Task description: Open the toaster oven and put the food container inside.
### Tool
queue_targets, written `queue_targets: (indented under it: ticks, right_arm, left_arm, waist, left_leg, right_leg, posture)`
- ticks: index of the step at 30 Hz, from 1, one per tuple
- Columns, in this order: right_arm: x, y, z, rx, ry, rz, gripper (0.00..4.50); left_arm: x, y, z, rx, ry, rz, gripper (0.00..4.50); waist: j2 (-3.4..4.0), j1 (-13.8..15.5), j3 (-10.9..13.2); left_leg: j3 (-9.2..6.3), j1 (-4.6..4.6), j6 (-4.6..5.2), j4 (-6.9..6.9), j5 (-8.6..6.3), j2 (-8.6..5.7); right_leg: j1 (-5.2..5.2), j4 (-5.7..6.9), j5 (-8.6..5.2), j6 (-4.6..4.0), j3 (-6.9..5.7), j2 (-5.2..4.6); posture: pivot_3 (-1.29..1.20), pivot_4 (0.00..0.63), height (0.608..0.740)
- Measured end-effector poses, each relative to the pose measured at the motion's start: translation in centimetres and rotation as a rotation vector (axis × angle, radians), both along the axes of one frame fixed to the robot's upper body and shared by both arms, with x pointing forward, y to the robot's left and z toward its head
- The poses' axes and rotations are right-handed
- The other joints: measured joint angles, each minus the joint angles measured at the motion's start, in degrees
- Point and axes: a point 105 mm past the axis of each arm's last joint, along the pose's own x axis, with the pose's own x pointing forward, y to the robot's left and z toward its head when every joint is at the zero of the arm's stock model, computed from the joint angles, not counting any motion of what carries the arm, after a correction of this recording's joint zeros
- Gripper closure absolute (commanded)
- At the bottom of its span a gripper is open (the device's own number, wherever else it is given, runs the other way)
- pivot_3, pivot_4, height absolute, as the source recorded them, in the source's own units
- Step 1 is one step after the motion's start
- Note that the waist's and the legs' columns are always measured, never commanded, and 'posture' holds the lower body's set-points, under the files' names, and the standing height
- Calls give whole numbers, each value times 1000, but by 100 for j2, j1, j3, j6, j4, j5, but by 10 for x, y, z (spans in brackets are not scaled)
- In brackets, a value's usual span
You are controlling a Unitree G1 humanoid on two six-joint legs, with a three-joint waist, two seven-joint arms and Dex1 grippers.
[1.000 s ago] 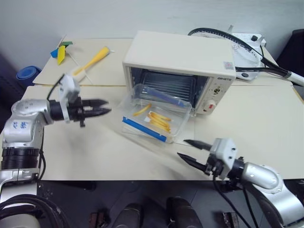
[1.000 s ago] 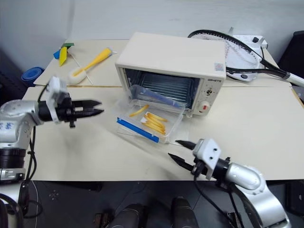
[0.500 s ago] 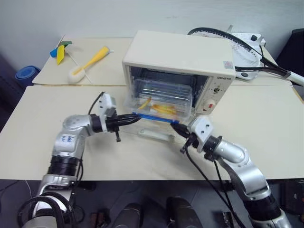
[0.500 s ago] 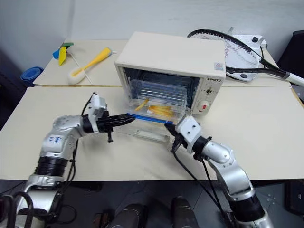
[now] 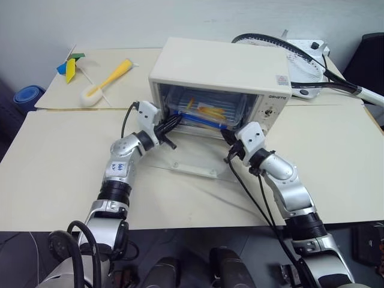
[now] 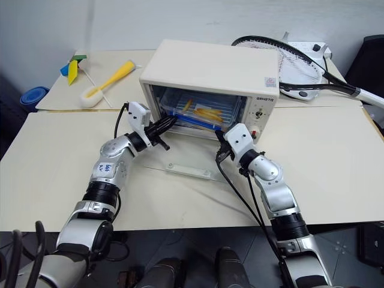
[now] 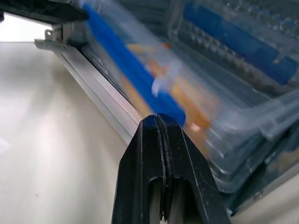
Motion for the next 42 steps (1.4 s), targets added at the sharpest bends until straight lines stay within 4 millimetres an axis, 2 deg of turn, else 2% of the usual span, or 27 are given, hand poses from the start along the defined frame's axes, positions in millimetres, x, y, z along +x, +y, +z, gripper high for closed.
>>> queue_targets:
  ticks: [2,4,6,8,11,12,15,16,18,20,24,26,28,33,35,36,38,39,42]
  right_arm:
    - [-6,0,3,33,4,22,4500]
    - [-26,-3,2,50,10,75,4500]
    - [-43,-18,0,50,22,85,4500]
    - [-58,-41,-2,25,31,69,4500]
    - [-76,-84,-23,-96,108,39,4500]
    - [-82,-95,-37,-140,149,57,4500]
    - [-92,-94,-59,-197,180,173,4500]
    - [-93,-92,-64,-211,183,209,4500]
    - [-90,-87,-72,-213,188,254,4500]
    - [-83,-79,-71,-186,164,285,4500]
    - [-73,-41,-53,-114,53,390,4500]
    - [-68,-27,-37,-38,-16,415,4500]
    - [-64,-22,-20,38,-72,408,4500]
    - [-59,-28,37,220,-210,360,4500]
    - [-65,-33,62,277,-256,363,4500]
    - [-66,-34,65,280,-253,367,4500]
    - [-74,-39,62,220,-207,392,4122]
    - [-80,-42,53,157,-157,413,3929]
    - [-96,-53,18,33,-5,452,2927]
  left_arm:
    - [-5,-1,0,6,-6,-43,4114]
    - [-19,5,-1,18,-9,-125,3605]
    - [-37,19,-2,35,6,-200,2980]
    - [-57,37,1,85,0,-268,2390]
    - [-80,80,5,220,10,-301,1420]
    - [-87,95,8,234,17,-307,1113]
    - [-102,101,13,244,29,-409,182]
    - [-109,104,13,264,53,-455,35]
    - [-122,113,14,295,107,-536,35]
    - [-128,117,19,299,122,-565,35]
    - [-131,114,24,272,113,-584,35]
    - [-131,115,26,250,118,-571,35]
    - [-130,119,26,225,114,-524,35]
    - [-128,129,15,193,82,-364,35]
    - [-129,134,-4,235,95,-282,35]
    - [-130,135,-8,245,97,-265,35]
    - [-132,138,-21,290,97,-214,0]
    - [-133,140,-27,315,96,-185,0]
    - [-137,145,-36,351,88,-143,0]
  waist:
    - [1,-4,0]
    - [1,-19,0]
    - [1,-64,0]
    - [1,-90,0]
    - [1,-93,0]
    - [1,-86,0]
    - [3,-75,1]
    - [4,-79,2]
    - [4,-100,3]
    - [8,-107,4]
    - [9,-107,5]
    - [9,-106,5]
    - [10,-105,5]
    - [12,-96,6]
    - [13,-92,6]
    - [12,-90,6]
    - [13,-73,6]
    - [12,-33,6]
    - [10,59,5]
  left_leg:
    - [-4,-1,0,-4,0,2]
    - [-6,-2,0,-10,-1,4]
    - [-6,-6,6,-16,-4,3]
    - [-6,-9,11,-12,-7,1]
    - [-1,0,11,-10,-7,2]
    - [1,7,10,-11,-6,3]
    - [1,21,10,-10,-5,4]
    - [1,22,10,-9,-5,5]
    - [1,22,11,-13,-5,6]
    - [1,21,10,-15,-6,6]
    - [1,13,8,-12,-6,8]
    - [1,10,8,-11,-6,7]
    - [1,10,8,-11,-6,7]
    - [0,8,8,-11,-6,7]
    - [0,9,8,-15,-7,7]
    - [-1,8,8,-14,-7,8]
    - [0,7,10,-16,-8,6]
    - [0,7,11,-18,-9,7]
    - [4,4,16,-15,-11,6]
  right_leg:
    - [-3,0,0,0,4,0]
    - [-3,2,0,0,5,0]
    - [-3,2,0,0,8,-1]
    - [-2,-3,0,0,10,-2]
    - [7,-20,0,0,11,1]
    - [12,-19,0,0,13,1]
    - [32,-19,0,0,13,2]
    - [34,-19,0,0,13,2]
    - [30,-18,0,0,13,3]
    - [25,-17,0,0,14,2]
    - [13,-10,0,0,14,4]
    - [10,-10,0,0,14,3]
    - [9,-10,0,0,14,3]
    - [8,-12,0,0,13,2]
    - [7,-14,0,-1,14,2]
    - [8,-15,0,-1,14,2]
    - [8,-20,0,-1,15,1]
    - [9,-25,0,-1,15,1]
    - [12,-29,0,-1,17,0]
  posture:
    - [0,150,740]
    - [0,150,740]
    - [0,150,740]
    - [0,150,740]
    - [0,150,740]
    - [0,150,740]
    - [0,150,740]
    - [0,150,740]
    - [0,150,740]
    - [0,150,740]
    - [0,150,740]
    - [0,150,740]
    - [0,150,740]
    - [0,150,740]
    - [0,150,740]
    - [0,150,740]
    - [0,150,740]
    - [0,150,740]
    - [0,150,740]
